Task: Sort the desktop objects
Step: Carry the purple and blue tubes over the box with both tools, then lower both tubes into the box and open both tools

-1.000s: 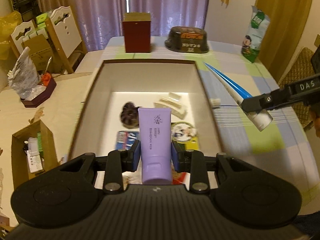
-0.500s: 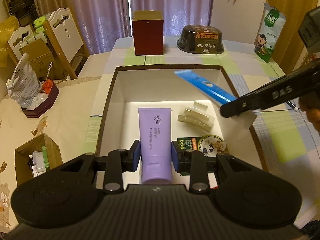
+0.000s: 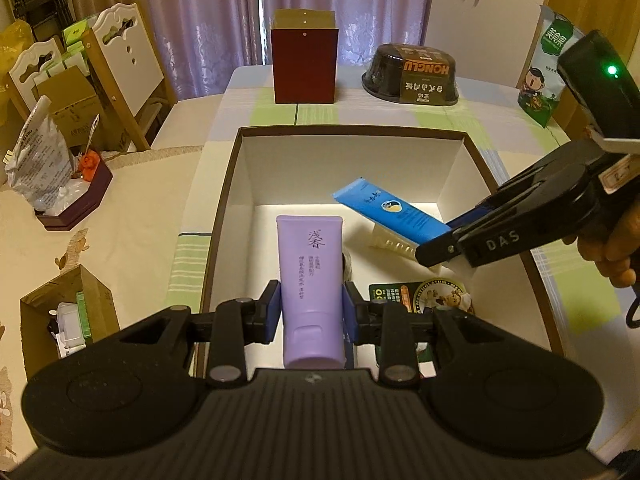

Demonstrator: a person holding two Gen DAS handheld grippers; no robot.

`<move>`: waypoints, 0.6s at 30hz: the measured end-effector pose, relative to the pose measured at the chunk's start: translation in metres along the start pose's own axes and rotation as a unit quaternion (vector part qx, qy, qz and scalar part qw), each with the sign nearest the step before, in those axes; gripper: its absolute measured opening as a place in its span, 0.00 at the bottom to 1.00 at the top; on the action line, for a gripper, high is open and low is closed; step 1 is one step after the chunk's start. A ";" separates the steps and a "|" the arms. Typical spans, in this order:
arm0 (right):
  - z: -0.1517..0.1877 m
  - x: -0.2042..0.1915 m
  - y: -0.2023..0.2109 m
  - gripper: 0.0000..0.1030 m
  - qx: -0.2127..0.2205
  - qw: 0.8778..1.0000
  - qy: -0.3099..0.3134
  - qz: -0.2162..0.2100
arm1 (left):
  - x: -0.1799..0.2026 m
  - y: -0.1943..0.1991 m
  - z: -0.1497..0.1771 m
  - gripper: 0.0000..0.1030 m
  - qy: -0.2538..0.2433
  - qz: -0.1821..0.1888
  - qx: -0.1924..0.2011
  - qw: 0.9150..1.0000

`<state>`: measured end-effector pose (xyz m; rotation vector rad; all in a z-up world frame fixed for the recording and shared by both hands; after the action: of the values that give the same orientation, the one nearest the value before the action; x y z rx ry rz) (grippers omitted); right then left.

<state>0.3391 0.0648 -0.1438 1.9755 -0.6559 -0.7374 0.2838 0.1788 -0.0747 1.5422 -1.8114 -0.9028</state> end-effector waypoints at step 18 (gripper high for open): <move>-0.010 -0.010 -0.045 0.27 -0.066 0.993 0.075 0.060 | -0.010 -0.010 -0.002 0.26 0.010 0.002 -0.007 1.000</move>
<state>0.3466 0.0979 -0.1762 1.8330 -0.6140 -0.5387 0.2925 0.1872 -0.0819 1.5321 -1.7895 -0.8937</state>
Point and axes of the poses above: each gripper's, at about its wrist camera, not at the fingertips, and y roughly against the way its jaws point, x to its right, z to its underside, the point moved 5 cm from there along -y, roughly the way its jaws point, and after that the axes turned 1 degree about y, right-handed, at the moved point
